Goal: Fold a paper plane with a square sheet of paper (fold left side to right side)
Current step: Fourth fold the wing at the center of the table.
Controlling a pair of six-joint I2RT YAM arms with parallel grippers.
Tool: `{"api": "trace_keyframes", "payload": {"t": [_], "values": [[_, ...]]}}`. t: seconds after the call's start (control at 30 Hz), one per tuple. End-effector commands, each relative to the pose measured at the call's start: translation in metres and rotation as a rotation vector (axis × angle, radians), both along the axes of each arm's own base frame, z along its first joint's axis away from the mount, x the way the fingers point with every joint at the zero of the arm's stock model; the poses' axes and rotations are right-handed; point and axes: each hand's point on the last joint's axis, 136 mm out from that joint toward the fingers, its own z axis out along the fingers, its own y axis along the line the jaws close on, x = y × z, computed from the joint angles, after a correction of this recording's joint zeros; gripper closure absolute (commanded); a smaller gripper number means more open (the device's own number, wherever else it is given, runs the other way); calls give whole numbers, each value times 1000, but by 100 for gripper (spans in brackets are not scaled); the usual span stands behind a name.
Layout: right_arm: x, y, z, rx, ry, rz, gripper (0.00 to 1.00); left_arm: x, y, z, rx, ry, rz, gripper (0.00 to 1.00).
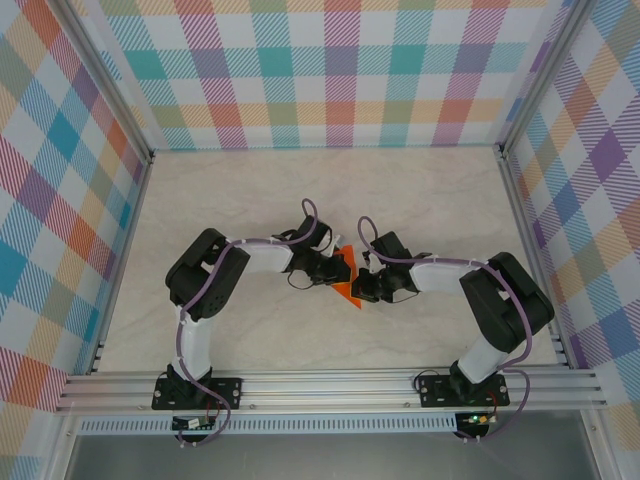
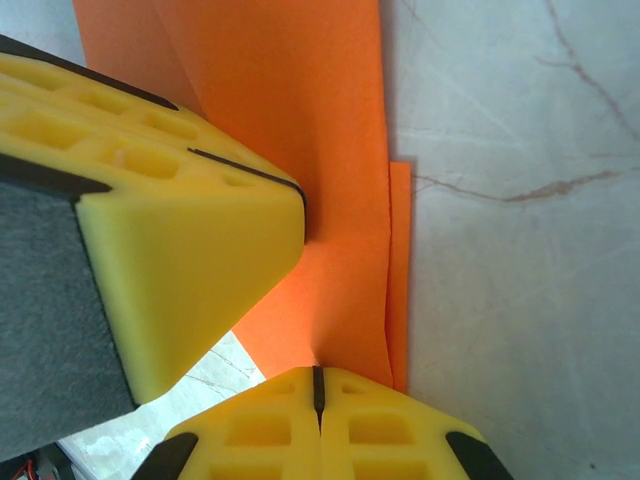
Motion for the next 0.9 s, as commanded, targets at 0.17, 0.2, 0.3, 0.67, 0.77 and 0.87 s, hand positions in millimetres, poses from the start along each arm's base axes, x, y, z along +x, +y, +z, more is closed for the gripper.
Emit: {"api": "trace_keyframes", "payload": {"t": [0.17, 0.2, 0.3, 0.67, 0.77, 0.87], "values": [[-56, -61, -48, -295, 206, -8, 100, 17, 23, -35, 117, -19, 38, 94], [-56, -61, -48, -296, 207, -9, 100, 21, 27, -35, 118, -21, 45, 94], [-56, -61, -47, -292, 205, -6, 100, 35, 38, -33, 107, -28, 61, 94], [-55, -58, -45, -277, 198, -1, 100, 70, 36, -11, 42, -55, 21, 93], [-48, -48, -38, -222, 164, 10, 100, 70, 34, -4, 19, -59, 19, 92], [-30, -30, -13, -133, 74, 31, 94, 73, 31, 22, -23, -87, 12, 88]]}}
